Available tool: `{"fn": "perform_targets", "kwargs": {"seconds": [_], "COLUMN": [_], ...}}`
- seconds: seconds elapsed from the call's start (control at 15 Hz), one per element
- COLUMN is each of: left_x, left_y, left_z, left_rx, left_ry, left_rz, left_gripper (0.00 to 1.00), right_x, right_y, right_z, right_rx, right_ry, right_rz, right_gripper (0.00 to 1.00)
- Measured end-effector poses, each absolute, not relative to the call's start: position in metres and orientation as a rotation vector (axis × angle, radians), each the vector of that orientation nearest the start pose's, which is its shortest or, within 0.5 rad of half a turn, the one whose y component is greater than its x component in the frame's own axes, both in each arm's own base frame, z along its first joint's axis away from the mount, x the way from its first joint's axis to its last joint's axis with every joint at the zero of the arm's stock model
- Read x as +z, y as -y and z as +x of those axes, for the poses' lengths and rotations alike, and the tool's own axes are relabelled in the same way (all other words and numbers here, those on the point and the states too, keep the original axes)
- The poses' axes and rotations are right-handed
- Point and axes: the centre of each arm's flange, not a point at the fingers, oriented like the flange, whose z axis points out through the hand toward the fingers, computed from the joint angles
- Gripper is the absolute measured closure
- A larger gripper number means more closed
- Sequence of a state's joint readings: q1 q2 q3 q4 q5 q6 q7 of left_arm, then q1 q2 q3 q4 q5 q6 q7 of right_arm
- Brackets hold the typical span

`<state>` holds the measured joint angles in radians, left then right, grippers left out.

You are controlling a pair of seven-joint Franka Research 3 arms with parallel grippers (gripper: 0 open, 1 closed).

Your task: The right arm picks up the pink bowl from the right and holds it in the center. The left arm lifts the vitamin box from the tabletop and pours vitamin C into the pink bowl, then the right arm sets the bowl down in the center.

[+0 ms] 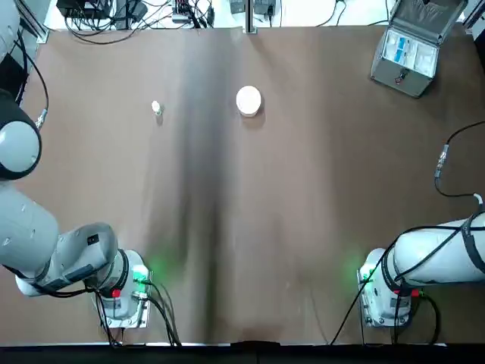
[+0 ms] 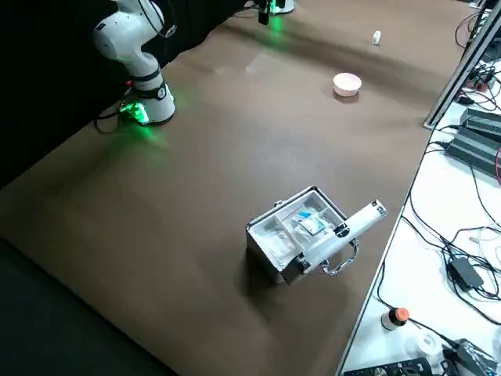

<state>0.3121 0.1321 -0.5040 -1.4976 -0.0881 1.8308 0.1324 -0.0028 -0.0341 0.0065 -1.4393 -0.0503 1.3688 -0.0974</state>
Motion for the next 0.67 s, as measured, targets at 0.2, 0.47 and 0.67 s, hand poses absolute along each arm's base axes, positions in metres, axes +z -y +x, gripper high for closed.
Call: {"fn": "perform_targets", "kwargs": {"seconds": [0.2,0.47,0.67], "left_x": [0.618,0.616,0.618], "left_y": [0.081,0.061,0.056], "left_z": [0.607,0.607,0.6], "left_rx": [-0.296,-0.218,-0.129], "left_ry": [-0.393,-0.279,-0.205], "left_rz": [-3.245,-3.231,-3.193], "left_gripper": [0.0,0.0,0.0], "right_x": [0.686,0.69,0.697], "right_y": [0.009,0.024,0.023], "right_z": [0.51,0.497,0.493], "right_rx": [0.051,0.023,-0.005], "right_ry": [0.131,0.083,0.085], "right_rz": [-3.185,-3.175,-3.175], "right_gripper": [0.01,0.01,0.01]}}
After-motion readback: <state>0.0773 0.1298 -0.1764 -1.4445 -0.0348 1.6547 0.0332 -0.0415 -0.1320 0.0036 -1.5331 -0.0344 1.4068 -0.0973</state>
